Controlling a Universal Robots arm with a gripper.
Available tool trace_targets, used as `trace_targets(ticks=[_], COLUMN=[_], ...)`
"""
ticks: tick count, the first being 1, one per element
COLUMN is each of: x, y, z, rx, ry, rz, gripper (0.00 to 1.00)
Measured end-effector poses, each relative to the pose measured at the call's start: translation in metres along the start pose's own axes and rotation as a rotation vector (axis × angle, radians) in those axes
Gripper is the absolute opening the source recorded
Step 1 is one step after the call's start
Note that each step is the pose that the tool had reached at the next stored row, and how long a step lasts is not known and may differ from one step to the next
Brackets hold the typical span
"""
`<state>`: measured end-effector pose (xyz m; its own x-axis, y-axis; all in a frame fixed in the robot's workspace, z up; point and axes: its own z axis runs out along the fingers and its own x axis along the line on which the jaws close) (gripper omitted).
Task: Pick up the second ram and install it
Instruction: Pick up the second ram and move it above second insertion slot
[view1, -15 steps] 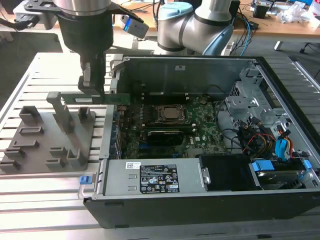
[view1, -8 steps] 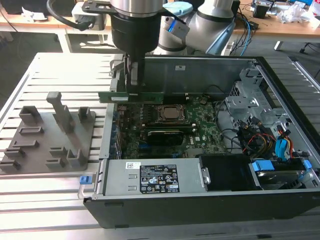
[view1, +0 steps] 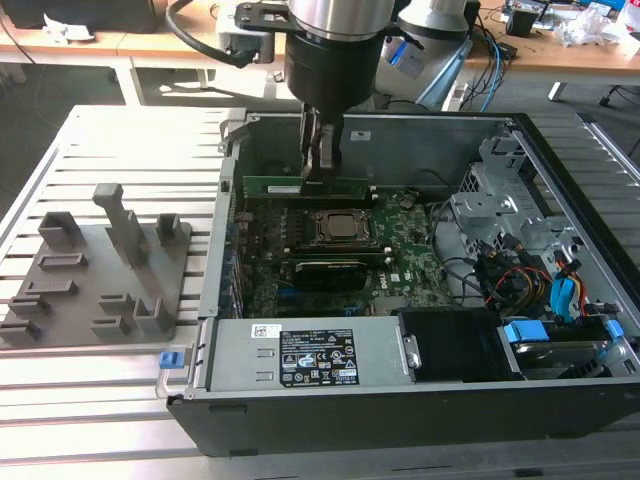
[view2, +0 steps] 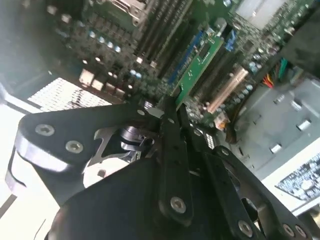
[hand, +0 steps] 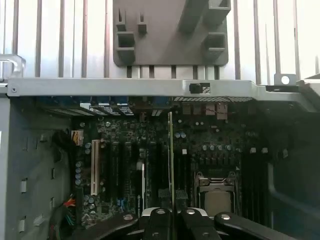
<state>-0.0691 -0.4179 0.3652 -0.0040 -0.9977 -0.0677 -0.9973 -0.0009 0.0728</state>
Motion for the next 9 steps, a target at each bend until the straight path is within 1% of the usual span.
trace_targets(ticks=[1, 2, 3, 4, 6, 7, 8, 9], x=[-0.0012, -0.0025, -0.0046, -0.0087, -0.0205, -0.0243, -0.0291, -0.0326], y=[-0.0085, -0.0149, -0.0187, -0.0231, -0.0344, -0.0405, -0.0506, -0.0611], z=[0.0018, 0.0033, 0.0047, 0.0067, 0.0116, 0.0131, 0.0151, 0.0167], rx=[-0.003, -0.0043, -0.005, -0.0054, -0.0065, -0.0066, -0.0067, -0.0067], ry=[0.0005, 0.0026, 0.0043, 0.0075, 0.0163, 0.0198, 0.0252, 0.0322], rz=[0.0, 0.0, 0.001, 0.001, 0.002, 0.002, 0.002, 0.003], gripper=[0.14, 0.14, 0.14, 0.14, 0.14, 0.14, 0.14, 0.14])
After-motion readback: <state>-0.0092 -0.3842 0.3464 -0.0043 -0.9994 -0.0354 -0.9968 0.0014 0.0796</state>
